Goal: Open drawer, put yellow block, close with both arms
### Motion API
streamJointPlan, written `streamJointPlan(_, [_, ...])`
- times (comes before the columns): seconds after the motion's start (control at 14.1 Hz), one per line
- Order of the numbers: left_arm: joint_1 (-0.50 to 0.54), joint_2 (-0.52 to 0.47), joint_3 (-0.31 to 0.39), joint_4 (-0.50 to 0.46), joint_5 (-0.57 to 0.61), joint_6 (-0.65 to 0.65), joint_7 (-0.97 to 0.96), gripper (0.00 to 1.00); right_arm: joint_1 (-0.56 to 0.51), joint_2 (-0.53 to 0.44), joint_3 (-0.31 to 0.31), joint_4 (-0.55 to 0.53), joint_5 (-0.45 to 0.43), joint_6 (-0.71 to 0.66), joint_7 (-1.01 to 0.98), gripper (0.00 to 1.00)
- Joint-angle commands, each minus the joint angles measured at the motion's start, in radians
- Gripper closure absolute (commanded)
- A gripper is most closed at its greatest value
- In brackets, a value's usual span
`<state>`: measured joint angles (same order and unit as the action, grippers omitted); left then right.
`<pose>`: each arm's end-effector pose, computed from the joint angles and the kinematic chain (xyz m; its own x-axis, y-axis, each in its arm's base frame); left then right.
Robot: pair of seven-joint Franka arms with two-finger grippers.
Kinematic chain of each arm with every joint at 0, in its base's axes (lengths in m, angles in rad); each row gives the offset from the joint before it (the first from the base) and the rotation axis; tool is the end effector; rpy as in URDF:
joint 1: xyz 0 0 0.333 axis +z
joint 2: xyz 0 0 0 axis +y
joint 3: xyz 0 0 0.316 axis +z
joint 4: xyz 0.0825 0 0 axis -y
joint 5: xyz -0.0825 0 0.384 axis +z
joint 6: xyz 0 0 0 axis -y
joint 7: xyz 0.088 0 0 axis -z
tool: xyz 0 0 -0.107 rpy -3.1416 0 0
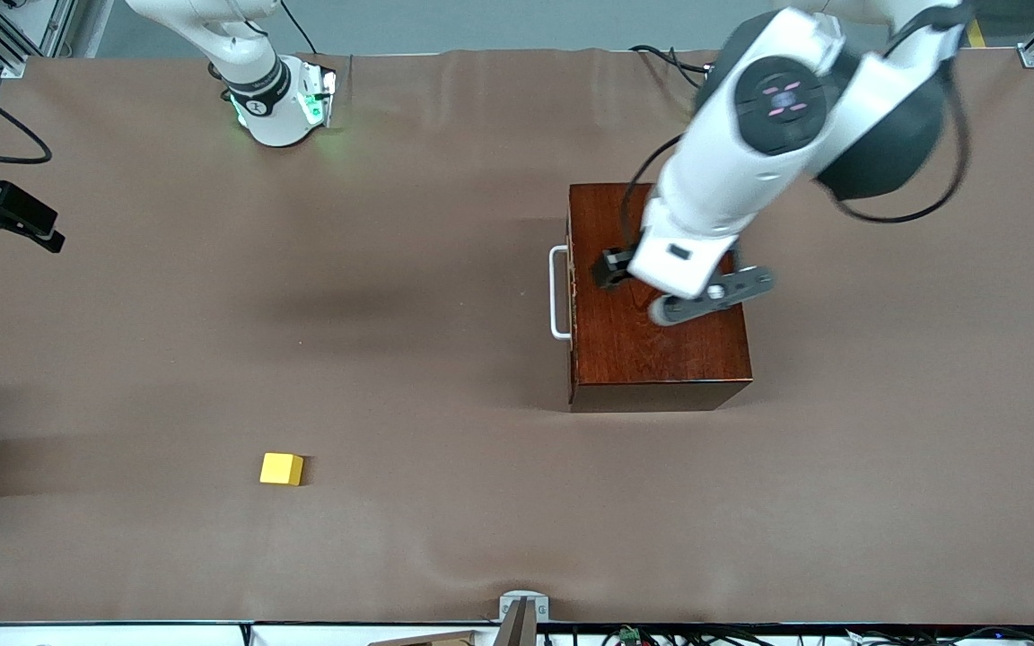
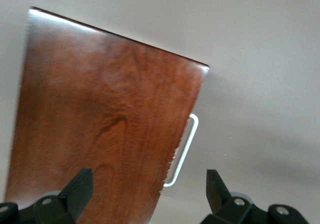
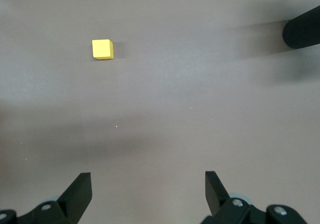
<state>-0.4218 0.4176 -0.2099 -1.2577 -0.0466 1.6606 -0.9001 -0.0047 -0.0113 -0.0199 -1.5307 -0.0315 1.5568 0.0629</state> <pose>0.5617 -0.3815 0.5274 0.9539 0.2805 -0.1066 0.2890 -0.9543 0.0757 0.5499 -0.0170 0.6484 0.9954 -0.0878 0.0393 -0.0889 -0.9956 0.0288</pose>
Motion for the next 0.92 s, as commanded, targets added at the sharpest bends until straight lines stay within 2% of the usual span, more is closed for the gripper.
streamJointPlan(0.0, [-0.052, 0.041, 0.015, 0.030, 0.039, 0.040, 0.044, 0.00, 0.000, 0.007, 0.000, 0.014, 0.007, -0.008, -0.011, 0.00])
streamJointPlan(0.28, [-0.142, 0.116, 0.017, 0.034, 0.085, 0.083, 0.044, 0.00, 0.000, 0.007, 0.000, 0.015, 0.007, -0.006, -0.009, 0.00])
streamJointPlan(0.43, [-0.188, 0.133, 0.049, 0.034, 0.088, 0.154, 0.044, 0.00, -0.001, 0.007, 0.000, 0.015, 0.007, -0.006, -0.011, 0.00])
streamJointPlan(0.64, [-0.250, 0.159, 0.115, 0.034, 0.086, 0.194, 0.043, 0.00, -0.006, 0.007, 0.000, 0.017, 0.005, -0.006, -0.011, 0.00])
streamJointPlan(0.85, [-0.291, 0.188, 0.133, 0.034, 0.088, 0.240, 0.035, 0.00, -0.001, 0.007, 0.000, 0.017, 0.005, -0.006, -0.011, 0.00])
